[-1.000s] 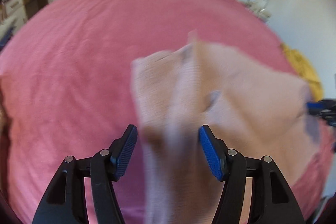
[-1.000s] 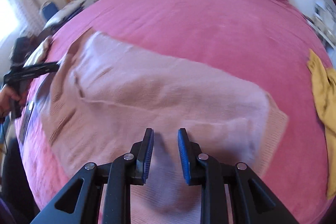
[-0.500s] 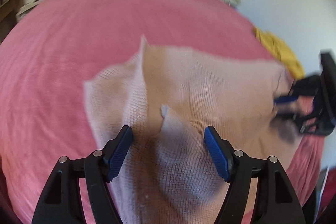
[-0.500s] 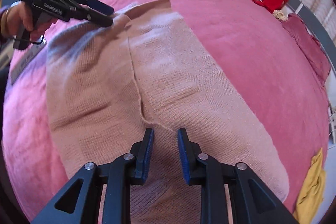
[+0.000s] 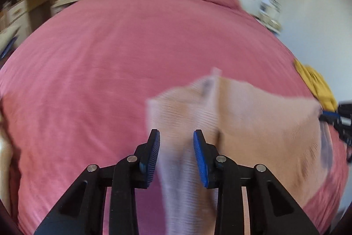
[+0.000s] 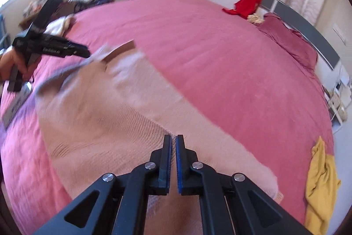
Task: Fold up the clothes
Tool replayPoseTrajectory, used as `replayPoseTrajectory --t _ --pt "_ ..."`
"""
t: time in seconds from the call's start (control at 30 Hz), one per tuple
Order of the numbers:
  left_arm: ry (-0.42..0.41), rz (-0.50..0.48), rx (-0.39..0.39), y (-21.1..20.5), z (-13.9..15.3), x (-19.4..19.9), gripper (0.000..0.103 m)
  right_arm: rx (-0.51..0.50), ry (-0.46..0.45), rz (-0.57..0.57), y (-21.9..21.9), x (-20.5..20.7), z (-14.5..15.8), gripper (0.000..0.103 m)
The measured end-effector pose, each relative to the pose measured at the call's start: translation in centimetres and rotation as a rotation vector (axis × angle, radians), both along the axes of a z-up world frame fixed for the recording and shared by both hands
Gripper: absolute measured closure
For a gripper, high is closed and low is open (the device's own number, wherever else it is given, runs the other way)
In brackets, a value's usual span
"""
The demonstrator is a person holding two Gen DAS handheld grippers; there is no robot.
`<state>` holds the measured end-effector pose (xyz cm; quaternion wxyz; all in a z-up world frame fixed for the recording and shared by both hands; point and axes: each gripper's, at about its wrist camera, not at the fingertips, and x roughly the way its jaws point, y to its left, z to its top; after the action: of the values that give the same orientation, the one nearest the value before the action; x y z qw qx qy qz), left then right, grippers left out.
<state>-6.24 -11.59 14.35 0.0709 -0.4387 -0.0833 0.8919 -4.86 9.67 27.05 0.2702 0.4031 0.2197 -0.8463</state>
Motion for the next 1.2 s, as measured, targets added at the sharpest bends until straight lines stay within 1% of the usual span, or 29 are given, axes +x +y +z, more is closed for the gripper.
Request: replayPoseTrajectory --t 0.07,0.1,0.13,0.17,0.2,0.23,0.27,0.33,0.37,0.43,0.5,0.6,0.67,0.7,0.73,0.8,0.83,0.87,0.9,0.93,1.0,1.03,1.1,1.13,1.2 --pt "-0.014 0.047 0.017 -0.9 -0.3 0.3 0.07 0.007 -0.041 -0.025 -0.7 -1.5 -1.7 0.099" --pt "-0.014 0.049 0.028 -1.0 -0.2 0.6 0.072 0.017 -0.081 -0.034 -1.0 -2.2 -2.8 0.097" --pt "-0.005 0.029 0.047 -0.9 -0.1 1.0 0.072 0.026 -0.122 -0.044 -1.1 -2.7 -3.7 0.092" --pt "0.004 0.004 0.061 -0.6 0.0 1.3 0.071 0.022 -0.139 -0.057 -0.9 -2.8 -4.0 0.09" --pt "0.012 -0.036 0.061 0.0 0.1 1.8 0.069 0.007 -0.132 -0.071 -0.7 -2.7 -3.7 0.089" --pt "0.018 -0.072 0.058 0.7 0.3 2.3 0.068 -0.008 -0.125 -0.085 -0.4 -2.6 -3.4 0.085" --pt "0.017 -0.096 0.041 1.5 0.5 2.9 0.066 -0.028 -0.1 -0.105 0.0 -2.2 -2.7 0.084" --pt "-0.005 -0.147 -0.025 2.6 -0.1 3.4 0.061 -0.079 -0.022 -0.146 0.9 -1.2 -0.5 0.083" --pt "-0.021 -0.172 -0.06 3.1 -0.5 3.5 0.06 -0.105 0.0 -0.15 1.1 -0.7 0.3 0.082" --pt "-0.045 -0.203 -0.143 4.3 -1.4 3.3 0.06 -0.146 0.001 -0.122 0.6 0.2 1.1 0.082" --pt "-0.045 -0.207 -0.186 5.1 -1.8 2.9 0.056 -0.183 -0.013 -0.083 -0.2 1.1 1.6 0.082" --pt "-0.023 -0.199 -0.218 5.4 -1.5 2.3 0.047 -0.196 -0.048 -0.051 -1.6 1.7 0.9 0.082" --pt "-0.006 -0.194 -0.241 6.0 -1.4 1.9 0.046 -0.213 -0.075 -0.046 -1.9 2.2 0.1 0.082" --pt "0.014 -0.194 -0.264 7.0 -1.6 1.9 0.044 -0.22 -0.087 -0.052 -1.7 2.3 -0.1 0.082" --pt "0.03 -0.2 -0.305 7.4 -1.5 2.0 0.041 -0.226 -0.099 -0.057 -1.5 2.5 -0.4 0.082" --pt "0.003 -0.213 -0.401 8.2 -2.9 1.7 0.04 -0.24 -0.113 -0.075 -0.9 2.6 -1.0 0.082" --pt "-0.012 -0.217 -0.434 8.3 -3.5 1.5 0.04 -0.239 -0.114 -0.09 -0.5 2.6 -1.3 0.082" --pt "-0.004 -0.2 -0.44 8.1 -3.4 1.4 0.04 -0.232 -0.111 -0.108 0.0 2.7 -1.4 0.082" --pt "0.007 -0.153 -0.447 7.4 -3.2 1.3 0.043 -0.219 -0.105 -0.131 0.7 2.8 -1.5 0.082" --pt "0.014 -0.106 -0.442 6.6 -3.0 1.2 0.046 -0.201 -0.096 -0.158 1.7 2.8 -1.6 0.082" --pt "0.005 -0.001 -0.358 4.0 -2.7 0.9 0.046 -0.161 -0.067 -0.207 3.7 3.3 -1.5 0.082" --pt "-0.013 0.052 -0.299 2.4 -2.7 0.7 0.046 -0.136 -0.046 -0.233 4.8 3.5 -1.5 0.082" --pt "-0.04 0.101 -0.192 0.4 -2.9 0.8 0.046 -0.088 -0.007 -0.291 7.1 4.0 -1.4 0.082" --pt "-0.037 0.11 -0.132 -0.3 -2.7 1.0 0.046 -0.071 0.009 -0.331 8.4 4.3 -1.5 0.082" --pt "-0.018 0.145 -0.038 -1.6 -2.1 1.8 0.046 -0.102 0.018 -0.42 11.0 4.5 -1.3 0.082"
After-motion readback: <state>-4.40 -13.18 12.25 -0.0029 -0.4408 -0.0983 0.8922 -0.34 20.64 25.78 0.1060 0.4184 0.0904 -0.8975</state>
